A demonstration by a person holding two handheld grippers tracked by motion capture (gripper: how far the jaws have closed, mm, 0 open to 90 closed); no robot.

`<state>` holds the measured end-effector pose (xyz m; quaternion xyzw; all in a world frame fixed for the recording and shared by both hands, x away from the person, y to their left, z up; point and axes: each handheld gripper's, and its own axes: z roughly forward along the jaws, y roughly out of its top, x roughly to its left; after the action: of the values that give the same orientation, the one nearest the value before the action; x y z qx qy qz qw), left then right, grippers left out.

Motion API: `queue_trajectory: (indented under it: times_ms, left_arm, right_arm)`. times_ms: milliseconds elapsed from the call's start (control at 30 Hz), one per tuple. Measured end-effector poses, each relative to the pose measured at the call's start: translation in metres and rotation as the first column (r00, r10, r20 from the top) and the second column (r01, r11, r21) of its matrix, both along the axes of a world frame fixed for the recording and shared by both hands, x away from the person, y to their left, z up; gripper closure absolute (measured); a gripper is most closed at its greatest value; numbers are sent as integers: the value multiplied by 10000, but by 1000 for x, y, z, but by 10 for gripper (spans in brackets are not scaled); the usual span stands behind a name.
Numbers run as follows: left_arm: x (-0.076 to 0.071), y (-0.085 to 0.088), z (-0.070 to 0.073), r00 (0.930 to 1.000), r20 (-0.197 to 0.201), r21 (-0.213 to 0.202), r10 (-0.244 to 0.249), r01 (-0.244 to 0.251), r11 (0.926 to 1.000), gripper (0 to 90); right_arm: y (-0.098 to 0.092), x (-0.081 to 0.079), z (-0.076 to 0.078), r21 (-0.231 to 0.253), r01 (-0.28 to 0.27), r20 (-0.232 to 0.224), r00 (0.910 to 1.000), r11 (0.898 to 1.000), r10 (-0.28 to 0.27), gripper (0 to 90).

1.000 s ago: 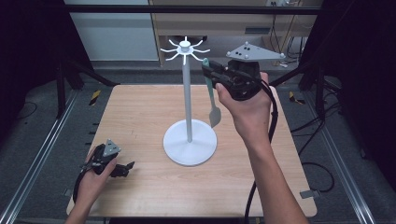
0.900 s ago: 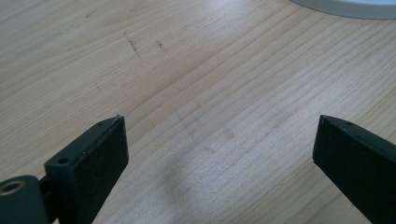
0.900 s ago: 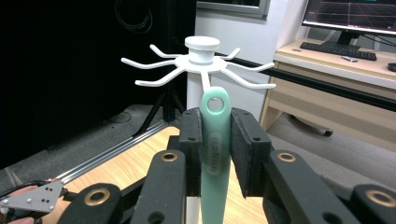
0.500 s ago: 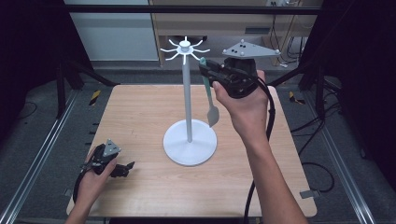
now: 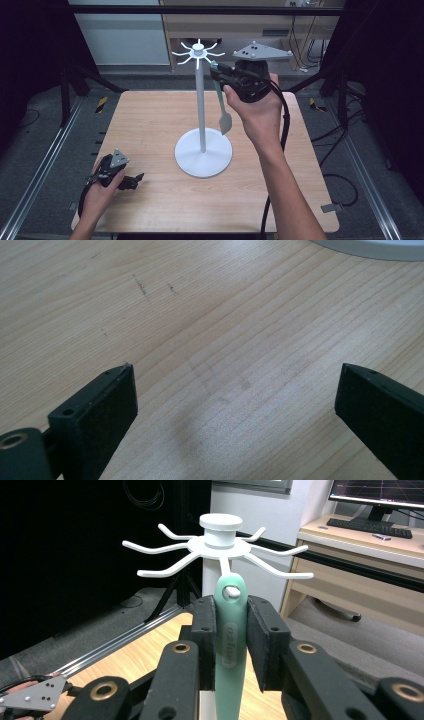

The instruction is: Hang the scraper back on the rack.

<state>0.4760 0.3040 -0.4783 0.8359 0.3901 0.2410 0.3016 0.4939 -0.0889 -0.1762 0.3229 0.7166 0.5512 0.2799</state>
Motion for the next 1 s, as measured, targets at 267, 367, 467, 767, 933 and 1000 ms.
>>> queue_trajectory:
  times_ms: [267,367,467,767,933,1000]
  left_arm:
    - [0,0,0,10000,-18,25,-20,20,10000,32]
    - [0,0,0,10000,-29,39,-22,22,10000,32]
    - [0,0,0,10000,-30,41,-27,27,10000,32]
    - [0,0,0,10000,-80,78,-21,22,10000,32]
    - [0,0,0,10000,-82,74,-21,22,10000,32]
    - [0,0,-1,10000,-70,64,-22,23,10000,32]
  right_arm:
    - [3,1,-1,8,-31,0,10000,10000,31,751]
    - [1,1,-1,31,-54,-12,10000,10000,54,750]
    - [0,1,-1,80,-91,-70,9999,9999,91,749]
    - [1,2,-2,100,-121,-87,9999,9999,122,747]
    - [1,2,-2,86,-106,-96,9999,9999,107,746]
    - [2,2,-2,95,-92,-97,9999,9999,93,746]
